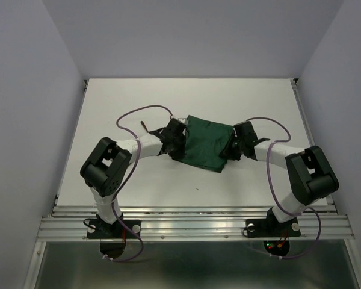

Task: Fold the napkin into a case and place the utensils inside
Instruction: Smooth out the lower triangle-folded napkin at the center of the board.

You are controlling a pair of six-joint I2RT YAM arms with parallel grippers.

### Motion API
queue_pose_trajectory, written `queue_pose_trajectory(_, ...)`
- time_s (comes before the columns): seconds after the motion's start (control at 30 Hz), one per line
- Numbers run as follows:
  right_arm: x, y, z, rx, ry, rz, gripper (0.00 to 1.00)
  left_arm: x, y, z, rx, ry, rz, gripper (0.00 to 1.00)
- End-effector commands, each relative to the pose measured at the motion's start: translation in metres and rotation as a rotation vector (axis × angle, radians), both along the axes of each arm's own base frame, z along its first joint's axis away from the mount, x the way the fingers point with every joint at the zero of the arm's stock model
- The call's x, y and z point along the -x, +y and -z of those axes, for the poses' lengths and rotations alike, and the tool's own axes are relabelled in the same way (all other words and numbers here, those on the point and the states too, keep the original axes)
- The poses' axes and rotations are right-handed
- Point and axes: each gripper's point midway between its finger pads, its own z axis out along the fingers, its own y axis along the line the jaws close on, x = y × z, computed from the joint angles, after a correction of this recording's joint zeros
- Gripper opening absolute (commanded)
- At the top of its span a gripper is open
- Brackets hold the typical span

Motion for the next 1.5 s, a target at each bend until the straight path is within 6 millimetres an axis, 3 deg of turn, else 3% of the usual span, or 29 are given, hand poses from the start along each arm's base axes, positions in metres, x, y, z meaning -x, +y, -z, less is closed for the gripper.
queue_pose_trajectory(0.0, -0.012, -0.005, -0.026, 0.039, -0.078, 0.004, 0.16, -0.013, -0.001, -0.041, 0.044, -0.096, -0.024, 0.05)
queue_pose_trajectory(0.07, -0.014, -0.005, -0.035, 0.038, -0.098, 0.007, 0.16, -0.021, 0.009, -0.058, 0.041, -0.133, -0.055, 0.05)
queue_pose_trajectory(0.13, -0.013, -0.006, -0.038, 0.039, -0.103, 0.006, 0.16, -0.026, 0.02, -0.063, 0.031, -0.137, -0.083, 0.05)
queue_pose_trajectory(0.27, -0.013, -0.006, -0.046, 0.035, -0.119, 0.006, 0.17, -0.031, 0.044, -0.055, -0.042, -0.131, -0.132, 0.06)
queue_pose_trajectory(0.37, -0.012, -0.009, -0.048, 0.047, -0.124, 0.013, 0.17, -0.028, 0.051, -0.053, -0.056, -0.133, -0.135, 0.22)
queue_pose_trajectory(0.4, -0.011, -0.011, -0.047, 0.055, -0.121, 0.017, 0.18, -0.026, 0.053, -0.051, -0.066, -0.13, -0.127, 0.33)
queue_pose_trajectory(0.5, -0.009, -0.014, -0.044, 0.066, -0.111, 0.03, 0.23, -0.022, 0.058, -0.044, -0.091, -0.114, -0.116, 0.5)
queue_pose_trajectory(0.63, -0.01, -0.015, -0.044, 0.072, -0.113, 0.037, 0.24, -0.012, 0.056, -0.029, -0.096, -0.062, -0.075, 0.55)
queue_pose_trajectory(0.67, -0.011, -0.015, -0.045, 0.071, -0.114, 0.035, 0.24, -0.009, 0.056, -0.026, -0.095, -0.056, -0.07, 0.6)
queue_pose_trajectory(0.97, -0.015, -0.011, -0.043, 0.068, -0.104, 0.023, 0.24, 0.006, 0.04, -0.019, -0.02, 0.003, 0.009, 0.55)
queue_pose_trajectory(1.47, -0.016, -0.01, -0.043, 0.066, -0.104, 0.018, 0.24, 0.005, 0.033, -0.013, -0.006, 0.006, 0.013, 0.45)
